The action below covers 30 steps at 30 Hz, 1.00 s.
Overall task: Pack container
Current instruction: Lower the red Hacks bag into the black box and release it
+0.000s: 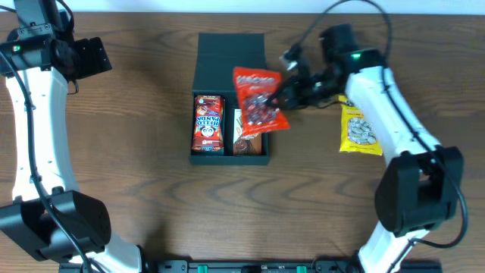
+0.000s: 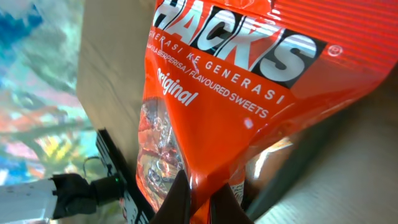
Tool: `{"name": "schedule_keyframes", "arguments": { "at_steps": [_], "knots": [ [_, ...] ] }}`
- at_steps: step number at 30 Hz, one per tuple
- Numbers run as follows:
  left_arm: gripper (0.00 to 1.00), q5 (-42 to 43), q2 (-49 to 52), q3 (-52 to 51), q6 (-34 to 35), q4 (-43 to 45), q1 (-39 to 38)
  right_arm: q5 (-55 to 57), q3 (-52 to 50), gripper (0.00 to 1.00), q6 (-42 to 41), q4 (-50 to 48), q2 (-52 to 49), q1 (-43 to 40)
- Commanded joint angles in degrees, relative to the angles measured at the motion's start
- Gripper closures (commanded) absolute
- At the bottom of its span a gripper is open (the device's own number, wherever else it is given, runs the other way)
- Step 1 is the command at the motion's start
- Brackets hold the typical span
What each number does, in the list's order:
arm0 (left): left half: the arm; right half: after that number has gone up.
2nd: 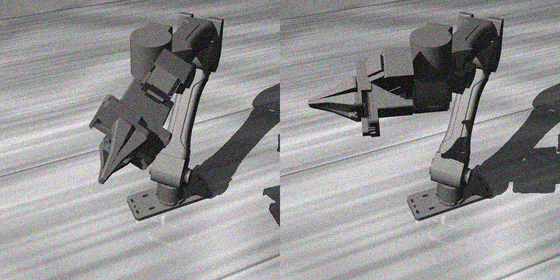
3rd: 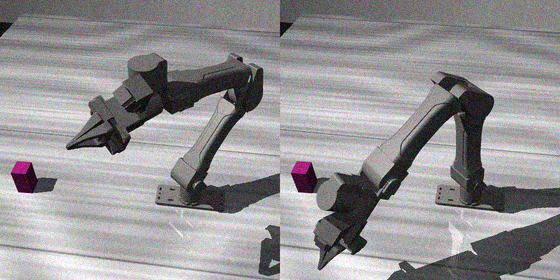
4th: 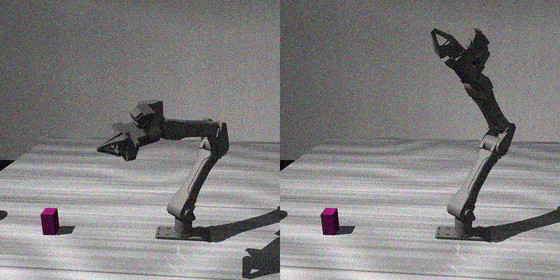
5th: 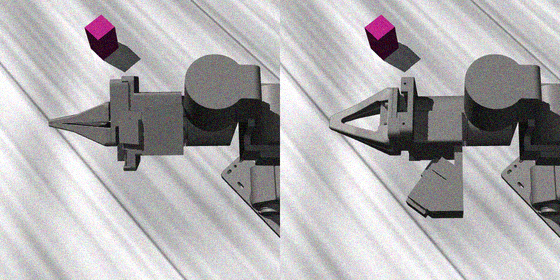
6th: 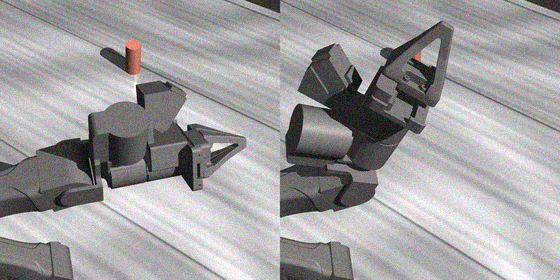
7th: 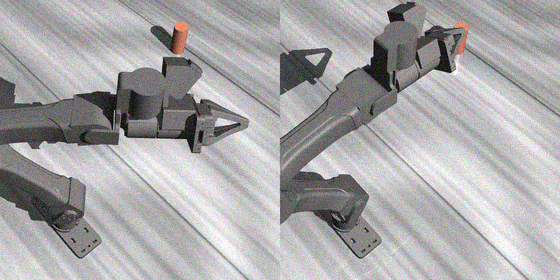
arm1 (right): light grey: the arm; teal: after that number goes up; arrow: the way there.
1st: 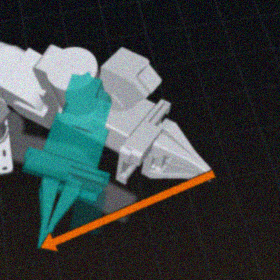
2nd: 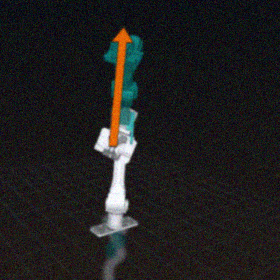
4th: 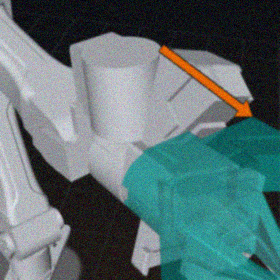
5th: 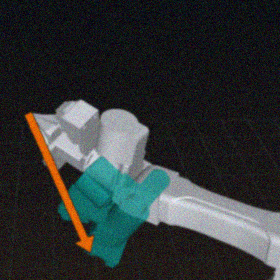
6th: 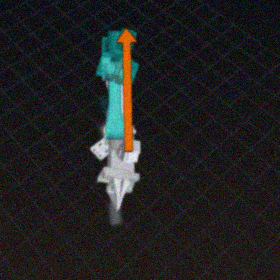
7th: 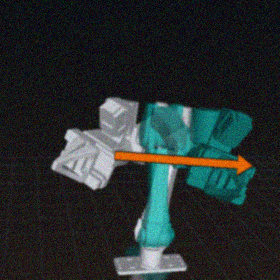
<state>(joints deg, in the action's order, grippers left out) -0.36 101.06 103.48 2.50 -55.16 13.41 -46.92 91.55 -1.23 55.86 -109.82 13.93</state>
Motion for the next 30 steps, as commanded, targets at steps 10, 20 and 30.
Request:
{"name": "schedule_keyframes", "arguments": {
  "at_steps": [10,20,30],
  "knots": [
    [0.05,0.0,0.5,0.2,-0.8,-0.3,0.2,8.2,-1.7,0.99,-15.1,-3.2,0.3,6.1],
    [0.05,0.0,0.5,0.2,-0.8,0.0,0.2,9.0,-3.5,0.98,-17.0,-4.5,0.3,8.6],
    [0.05,0.0,0.5,0.2,-0.8,-0.1,0.2,12.6,-3.5,0.27,-15.2,-4.7,0.3,8.5]
  ]
}}
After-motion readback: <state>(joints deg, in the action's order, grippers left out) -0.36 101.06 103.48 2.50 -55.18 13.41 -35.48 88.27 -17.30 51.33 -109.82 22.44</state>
